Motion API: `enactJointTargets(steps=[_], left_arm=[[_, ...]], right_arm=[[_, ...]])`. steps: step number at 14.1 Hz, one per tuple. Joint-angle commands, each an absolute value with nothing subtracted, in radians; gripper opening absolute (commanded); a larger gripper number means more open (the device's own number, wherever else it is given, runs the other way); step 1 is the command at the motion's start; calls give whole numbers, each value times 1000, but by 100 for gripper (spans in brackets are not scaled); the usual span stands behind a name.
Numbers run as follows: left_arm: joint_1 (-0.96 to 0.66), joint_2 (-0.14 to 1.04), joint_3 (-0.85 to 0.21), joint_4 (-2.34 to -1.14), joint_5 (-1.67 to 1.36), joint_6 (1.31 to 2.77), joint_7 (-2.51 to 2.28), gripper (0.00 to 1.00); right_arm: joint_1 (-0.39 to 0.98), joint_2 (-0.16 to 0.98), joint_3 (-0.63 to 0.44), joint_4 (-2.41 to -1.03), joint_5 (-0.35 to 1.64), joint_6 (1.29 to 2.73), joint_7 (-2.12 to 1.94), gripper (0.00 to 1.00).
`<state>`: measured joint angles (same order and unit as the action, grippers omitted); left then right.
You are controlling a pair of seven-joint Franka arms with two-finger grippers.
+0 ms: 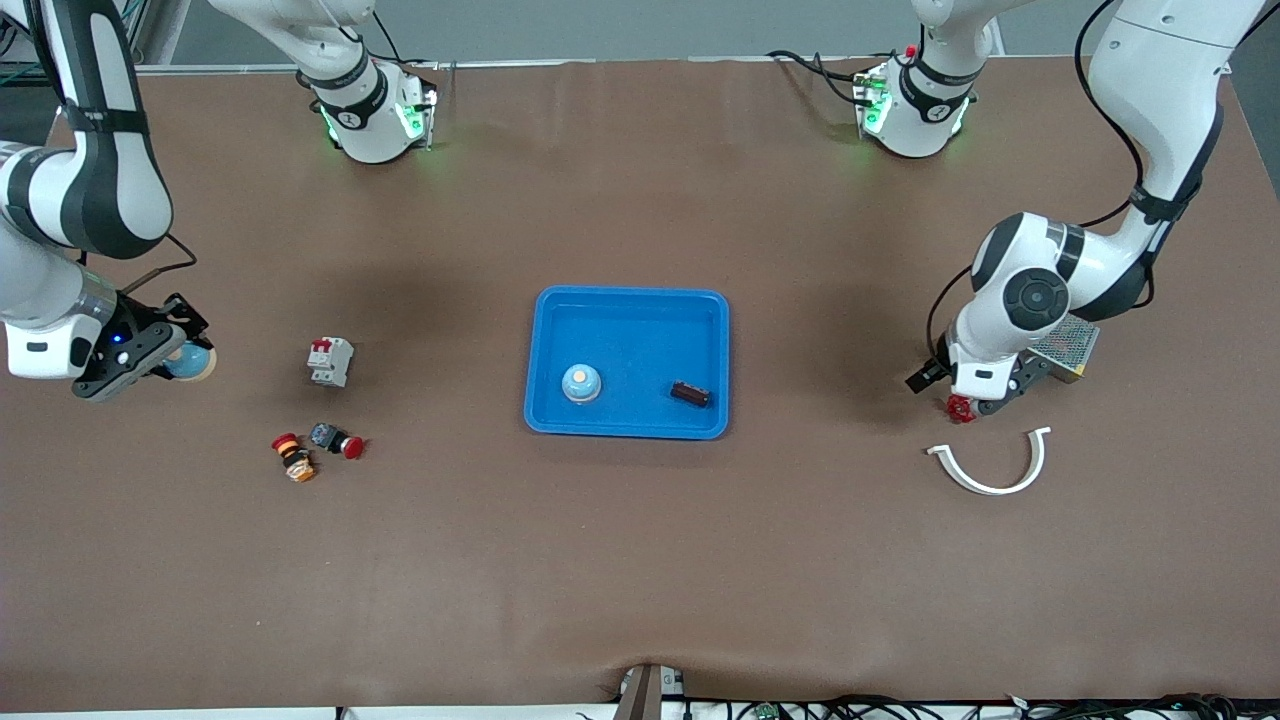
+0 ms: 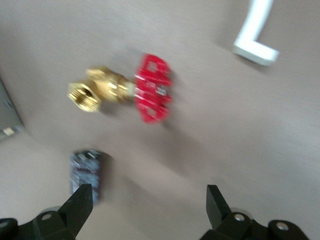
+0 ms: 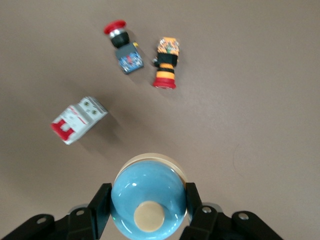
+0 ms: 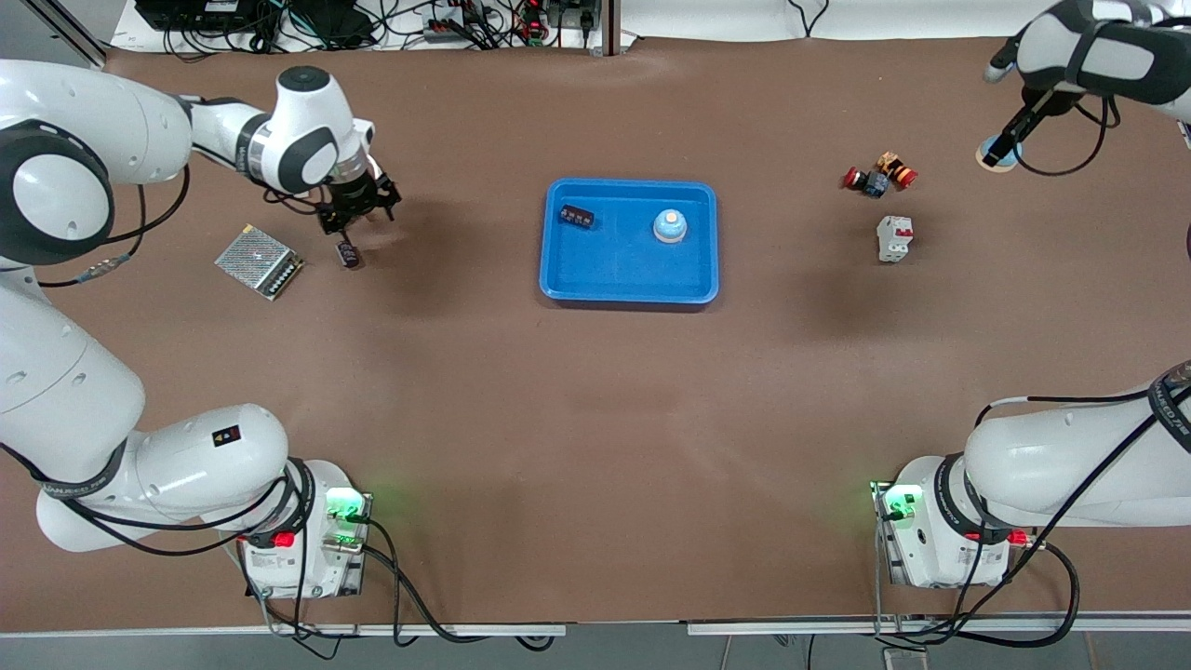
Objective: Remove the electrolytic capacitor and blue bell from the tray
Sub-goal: 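Set the bell down with the right gripper while the left gripper releases the capacitor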
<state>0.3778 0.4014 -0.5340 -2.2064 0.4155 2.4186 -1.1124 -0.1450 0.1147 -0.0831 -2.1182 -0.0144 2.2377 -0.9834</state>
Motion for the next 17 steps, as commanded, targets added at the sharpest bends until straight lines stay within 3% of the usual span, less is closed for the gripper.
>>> enactJointTargets(steps=[1, 6, 13, 17], left_arm=[[370, 405, -604, -2145, 358, 2355, -1210, 100], [246, 446, -621, -2016, 253, 2304, -1394, 100], [39, 635, -618, -1740, 238, 2304, -1713, 100], [-46, 695, -614, -1669, 248, 2306, -1824, 89]], right_arm=[[-170, 115, -63, -2198, -2, 2336, -1011, 36], [-173, 176, -61, -2241, 0, 2428, -1011, 37], [-182, 261, -60, -2267, 0, 2534, -1043, 37], [-193, 314, -58, -2267, 0, 2586, -1054, 38]])
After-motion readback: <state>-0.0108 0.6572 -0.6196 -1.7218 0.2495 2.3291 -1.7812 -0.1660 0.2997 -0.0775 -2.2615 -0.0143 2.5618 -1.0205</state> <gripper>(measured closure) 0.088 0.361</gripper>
